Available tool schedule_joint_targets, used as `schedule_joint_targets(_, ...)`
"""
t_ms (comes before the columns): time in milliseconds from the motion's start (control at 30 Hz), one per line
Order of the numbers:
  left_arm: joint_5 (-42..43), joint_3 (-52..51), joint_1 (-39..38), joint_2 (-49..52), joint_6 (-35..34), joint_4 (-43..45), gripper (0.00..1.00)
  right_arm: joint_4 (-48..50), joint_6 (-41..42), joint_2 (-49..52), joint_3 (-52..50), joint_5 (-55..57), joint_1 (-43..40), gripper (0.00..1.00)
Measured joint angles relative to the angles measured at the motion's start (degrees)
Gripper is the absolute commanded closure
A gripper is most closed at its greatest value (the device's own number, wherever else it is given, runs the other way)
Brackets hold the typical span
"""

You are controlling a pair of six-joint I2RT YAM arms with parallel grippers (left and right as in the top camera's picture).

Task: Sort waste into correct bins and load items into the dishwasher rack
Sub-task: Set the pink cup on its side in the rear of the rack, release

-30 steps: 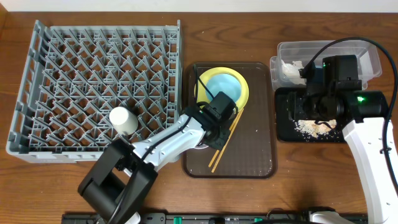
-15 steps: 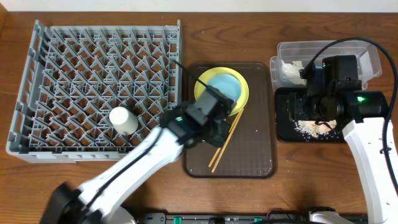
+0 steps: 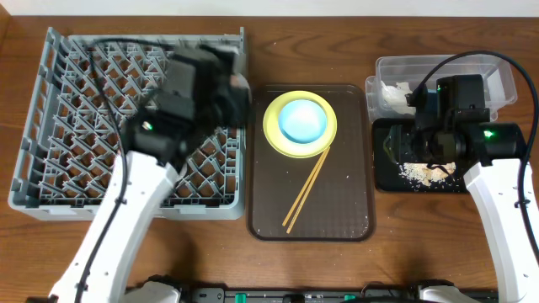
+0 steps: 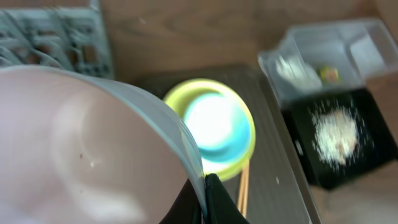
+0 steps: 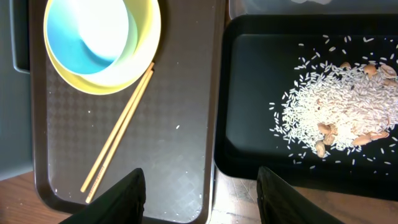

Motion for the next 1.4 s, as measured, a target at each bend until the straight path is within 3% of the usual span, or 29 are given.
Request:
schedule_joint_targets(333,24.1,11.1,14.3,16.3,1.0,5.9,0.94,0.0,0.0,0.0,0.0,0.0,0.0,0.44)
schedule_joint_targets(467,37.6,11.7,18.6,22.1,-1.8,16.8,0.94,0.0,0.0,0.0,0.0,0.0,0.0,0.44)
schedule_joint_targets(700,55.6,12.4,23.5,33.0,-19.2,45.0,0.94,0.0,0.0,0.0,0.0,0.0,0.0,0.44)
schedule_joint_targets(800,58.6,12.4,24.6,36.6,-25.5,50.1,0.94,0.0,0.0,0.0,0.0,0.0,0.0,0.44)
schedule_joint_targets(967,61.1,12.4,25.9,41.7,-31.4,51.0,0.94,0.0,0.0,0.0,0.0,0.0,0.0,0.44)
schedule_joint_targets(1400,61.9,12.4,28.7,45.0,-33.6,51.2,0.94,-0.4,0.0,0.0,0.0,0.0,0.0,0.45)
